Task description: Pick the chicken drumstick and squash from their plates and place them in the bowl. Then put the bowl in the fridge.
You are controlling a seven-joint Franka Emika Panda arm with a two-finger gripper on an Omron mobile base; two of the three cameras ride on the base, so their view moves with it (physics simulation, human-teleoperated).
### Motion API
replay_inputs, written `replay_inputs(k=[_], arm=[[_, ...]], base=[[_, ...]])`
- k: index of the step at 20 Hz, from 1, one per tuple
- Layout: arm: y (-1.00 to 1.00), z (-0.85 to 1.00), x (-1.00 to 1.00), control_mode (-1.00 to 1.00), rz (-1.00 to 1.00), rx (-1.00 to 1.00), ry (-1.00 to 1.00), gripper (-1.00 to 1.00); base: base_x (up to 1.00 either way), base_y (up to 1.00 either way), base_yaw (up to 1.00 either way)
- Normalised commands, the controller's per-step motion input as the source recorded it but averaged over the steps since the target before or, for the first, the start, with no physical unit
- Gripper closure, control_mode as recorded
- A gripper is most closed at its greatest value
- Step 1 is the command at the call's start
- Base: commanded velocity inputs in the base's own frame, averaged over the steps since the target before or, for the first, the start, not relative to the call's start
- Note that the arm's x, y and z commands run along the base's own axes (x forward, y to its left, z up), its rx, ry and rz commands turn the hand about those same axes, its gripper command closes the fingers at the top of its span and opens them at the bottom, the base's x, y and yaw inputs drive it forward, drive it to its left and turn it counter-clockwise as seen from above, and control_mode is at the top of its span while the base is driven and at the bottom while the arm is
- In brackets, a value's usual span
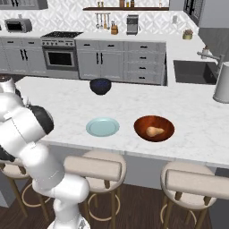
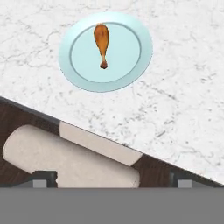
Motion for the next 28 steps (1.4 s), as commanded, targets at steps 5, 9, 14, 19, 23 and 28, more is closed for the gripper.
replay_inputs(k=[5,9,14,19,23,28], arm=[[0.55,-0.25,0.79,-1.00,0.01,0.00,0.00,-1.00],[0.50,-0.12,0.81,-1.00,0.00,-0.03,0.00,-1.00],[0.67,-0.10,0.23,-1.00,0.00,-0.05,0.00,-1.00],[0.25,-0.20,0.06,-1.00,-0.01,-0.12,-0.01,-1.00],[-0.04,-0.23,0.03,-1.00,0.00,-0.06,-0.05,-1.00],[-0.04,-0.15,0.30,-1.00,0.00,0.00,-0.03,-1.00]], base=[[0.00,0.00,0.00],[0.00,0.00,0.00],[0.00,0.00,0.00],[0.00,0.00,0.00],[0.00,0.00,0.00],[0.00,0.00,0.00]])
